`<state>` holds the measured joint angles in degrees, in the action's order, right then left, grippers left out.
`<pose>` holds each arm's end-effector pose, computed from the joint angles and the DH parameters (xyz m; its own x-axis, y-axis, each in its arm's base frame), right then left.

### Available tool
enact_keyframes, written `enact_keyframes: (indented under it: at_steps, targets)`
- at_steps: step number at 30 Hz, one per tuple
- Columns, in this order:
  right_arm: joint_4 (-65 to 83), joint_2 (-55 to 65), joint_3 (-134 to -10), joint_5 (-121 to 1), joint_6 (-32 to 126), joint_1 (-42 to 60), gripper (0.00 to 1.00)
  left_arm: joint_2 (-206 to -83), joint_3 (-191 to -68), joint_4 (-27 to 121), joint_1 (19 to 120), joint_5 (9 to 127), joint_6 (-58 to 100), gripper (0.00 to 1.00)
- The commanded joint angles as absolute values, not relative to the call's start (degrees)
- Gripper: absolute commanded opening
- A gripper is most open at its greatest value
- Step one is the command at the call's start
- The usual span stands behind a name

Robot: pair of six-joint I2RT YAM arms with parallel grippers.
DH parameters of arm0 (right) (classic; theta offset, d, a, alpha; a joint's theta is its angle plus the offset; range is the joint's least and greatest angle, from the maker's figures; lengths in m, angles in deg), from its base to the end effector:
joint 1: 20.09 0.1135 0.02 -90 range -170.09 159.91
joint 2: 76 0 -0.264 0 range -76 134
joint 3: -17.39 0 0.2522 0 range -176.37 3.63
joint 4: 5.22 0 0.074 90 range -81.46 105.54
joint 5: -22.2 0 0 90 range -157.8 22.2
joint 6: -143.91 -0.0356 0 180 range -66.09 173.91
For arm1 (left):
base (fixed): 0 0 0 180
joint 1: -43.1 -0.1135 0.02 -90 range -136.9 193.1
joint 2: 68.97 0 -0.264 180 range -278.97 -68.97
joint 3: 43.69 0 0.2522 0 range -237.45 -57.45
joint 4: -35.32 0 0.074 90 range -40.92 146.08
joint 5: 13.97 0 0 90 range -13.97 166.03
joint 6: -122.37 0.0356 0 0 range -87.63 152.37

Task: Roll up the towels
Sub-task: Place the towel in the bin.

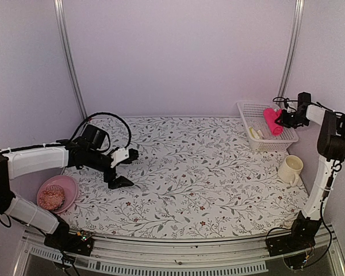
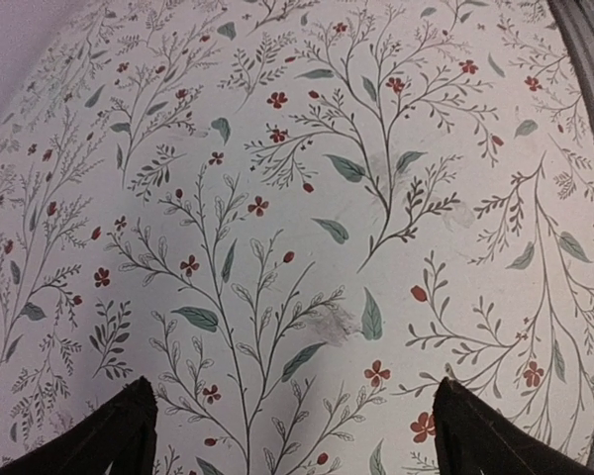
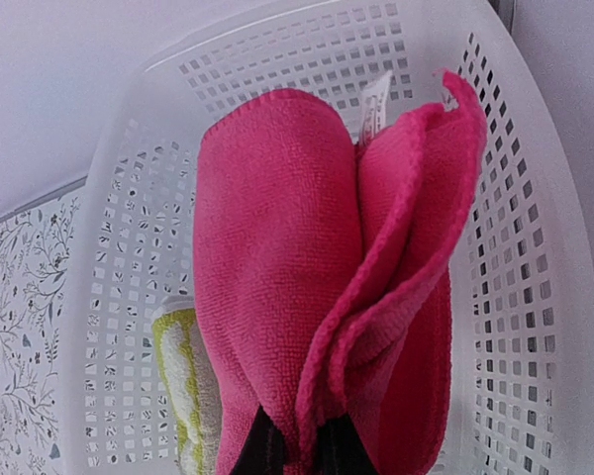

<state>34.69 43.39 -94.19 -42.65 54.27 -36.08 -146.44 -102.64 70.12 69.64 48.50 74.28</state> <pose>0.4568 -0.1152 0.2307 -0.7111 0.1978 -0.6747 -0.0300 0.9502 0.3102 0.2297 -0.1331 0.2064 -0.1043 0.7142 -0.6921 0.9579 0.2592 0.1231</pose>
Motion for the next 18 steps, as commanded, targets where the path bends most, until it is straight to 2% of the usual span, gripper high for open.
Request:
enact_keyframes:
  at_steps: [1, 18]
  targets:
    - [38.64, 46.41, -97.36, -41.29, 56.75, -36.24, 0.03, -146.89, -101.84, 68.60, 69.03, 48.52, 74.03, 0.97]
    - [44.77, 49.62, -98.91, -32.87, 56.67, -36.23, 0.04, -147.13, -101.62, 68.43, 68.86, 48.42, 73.89, 0.97]
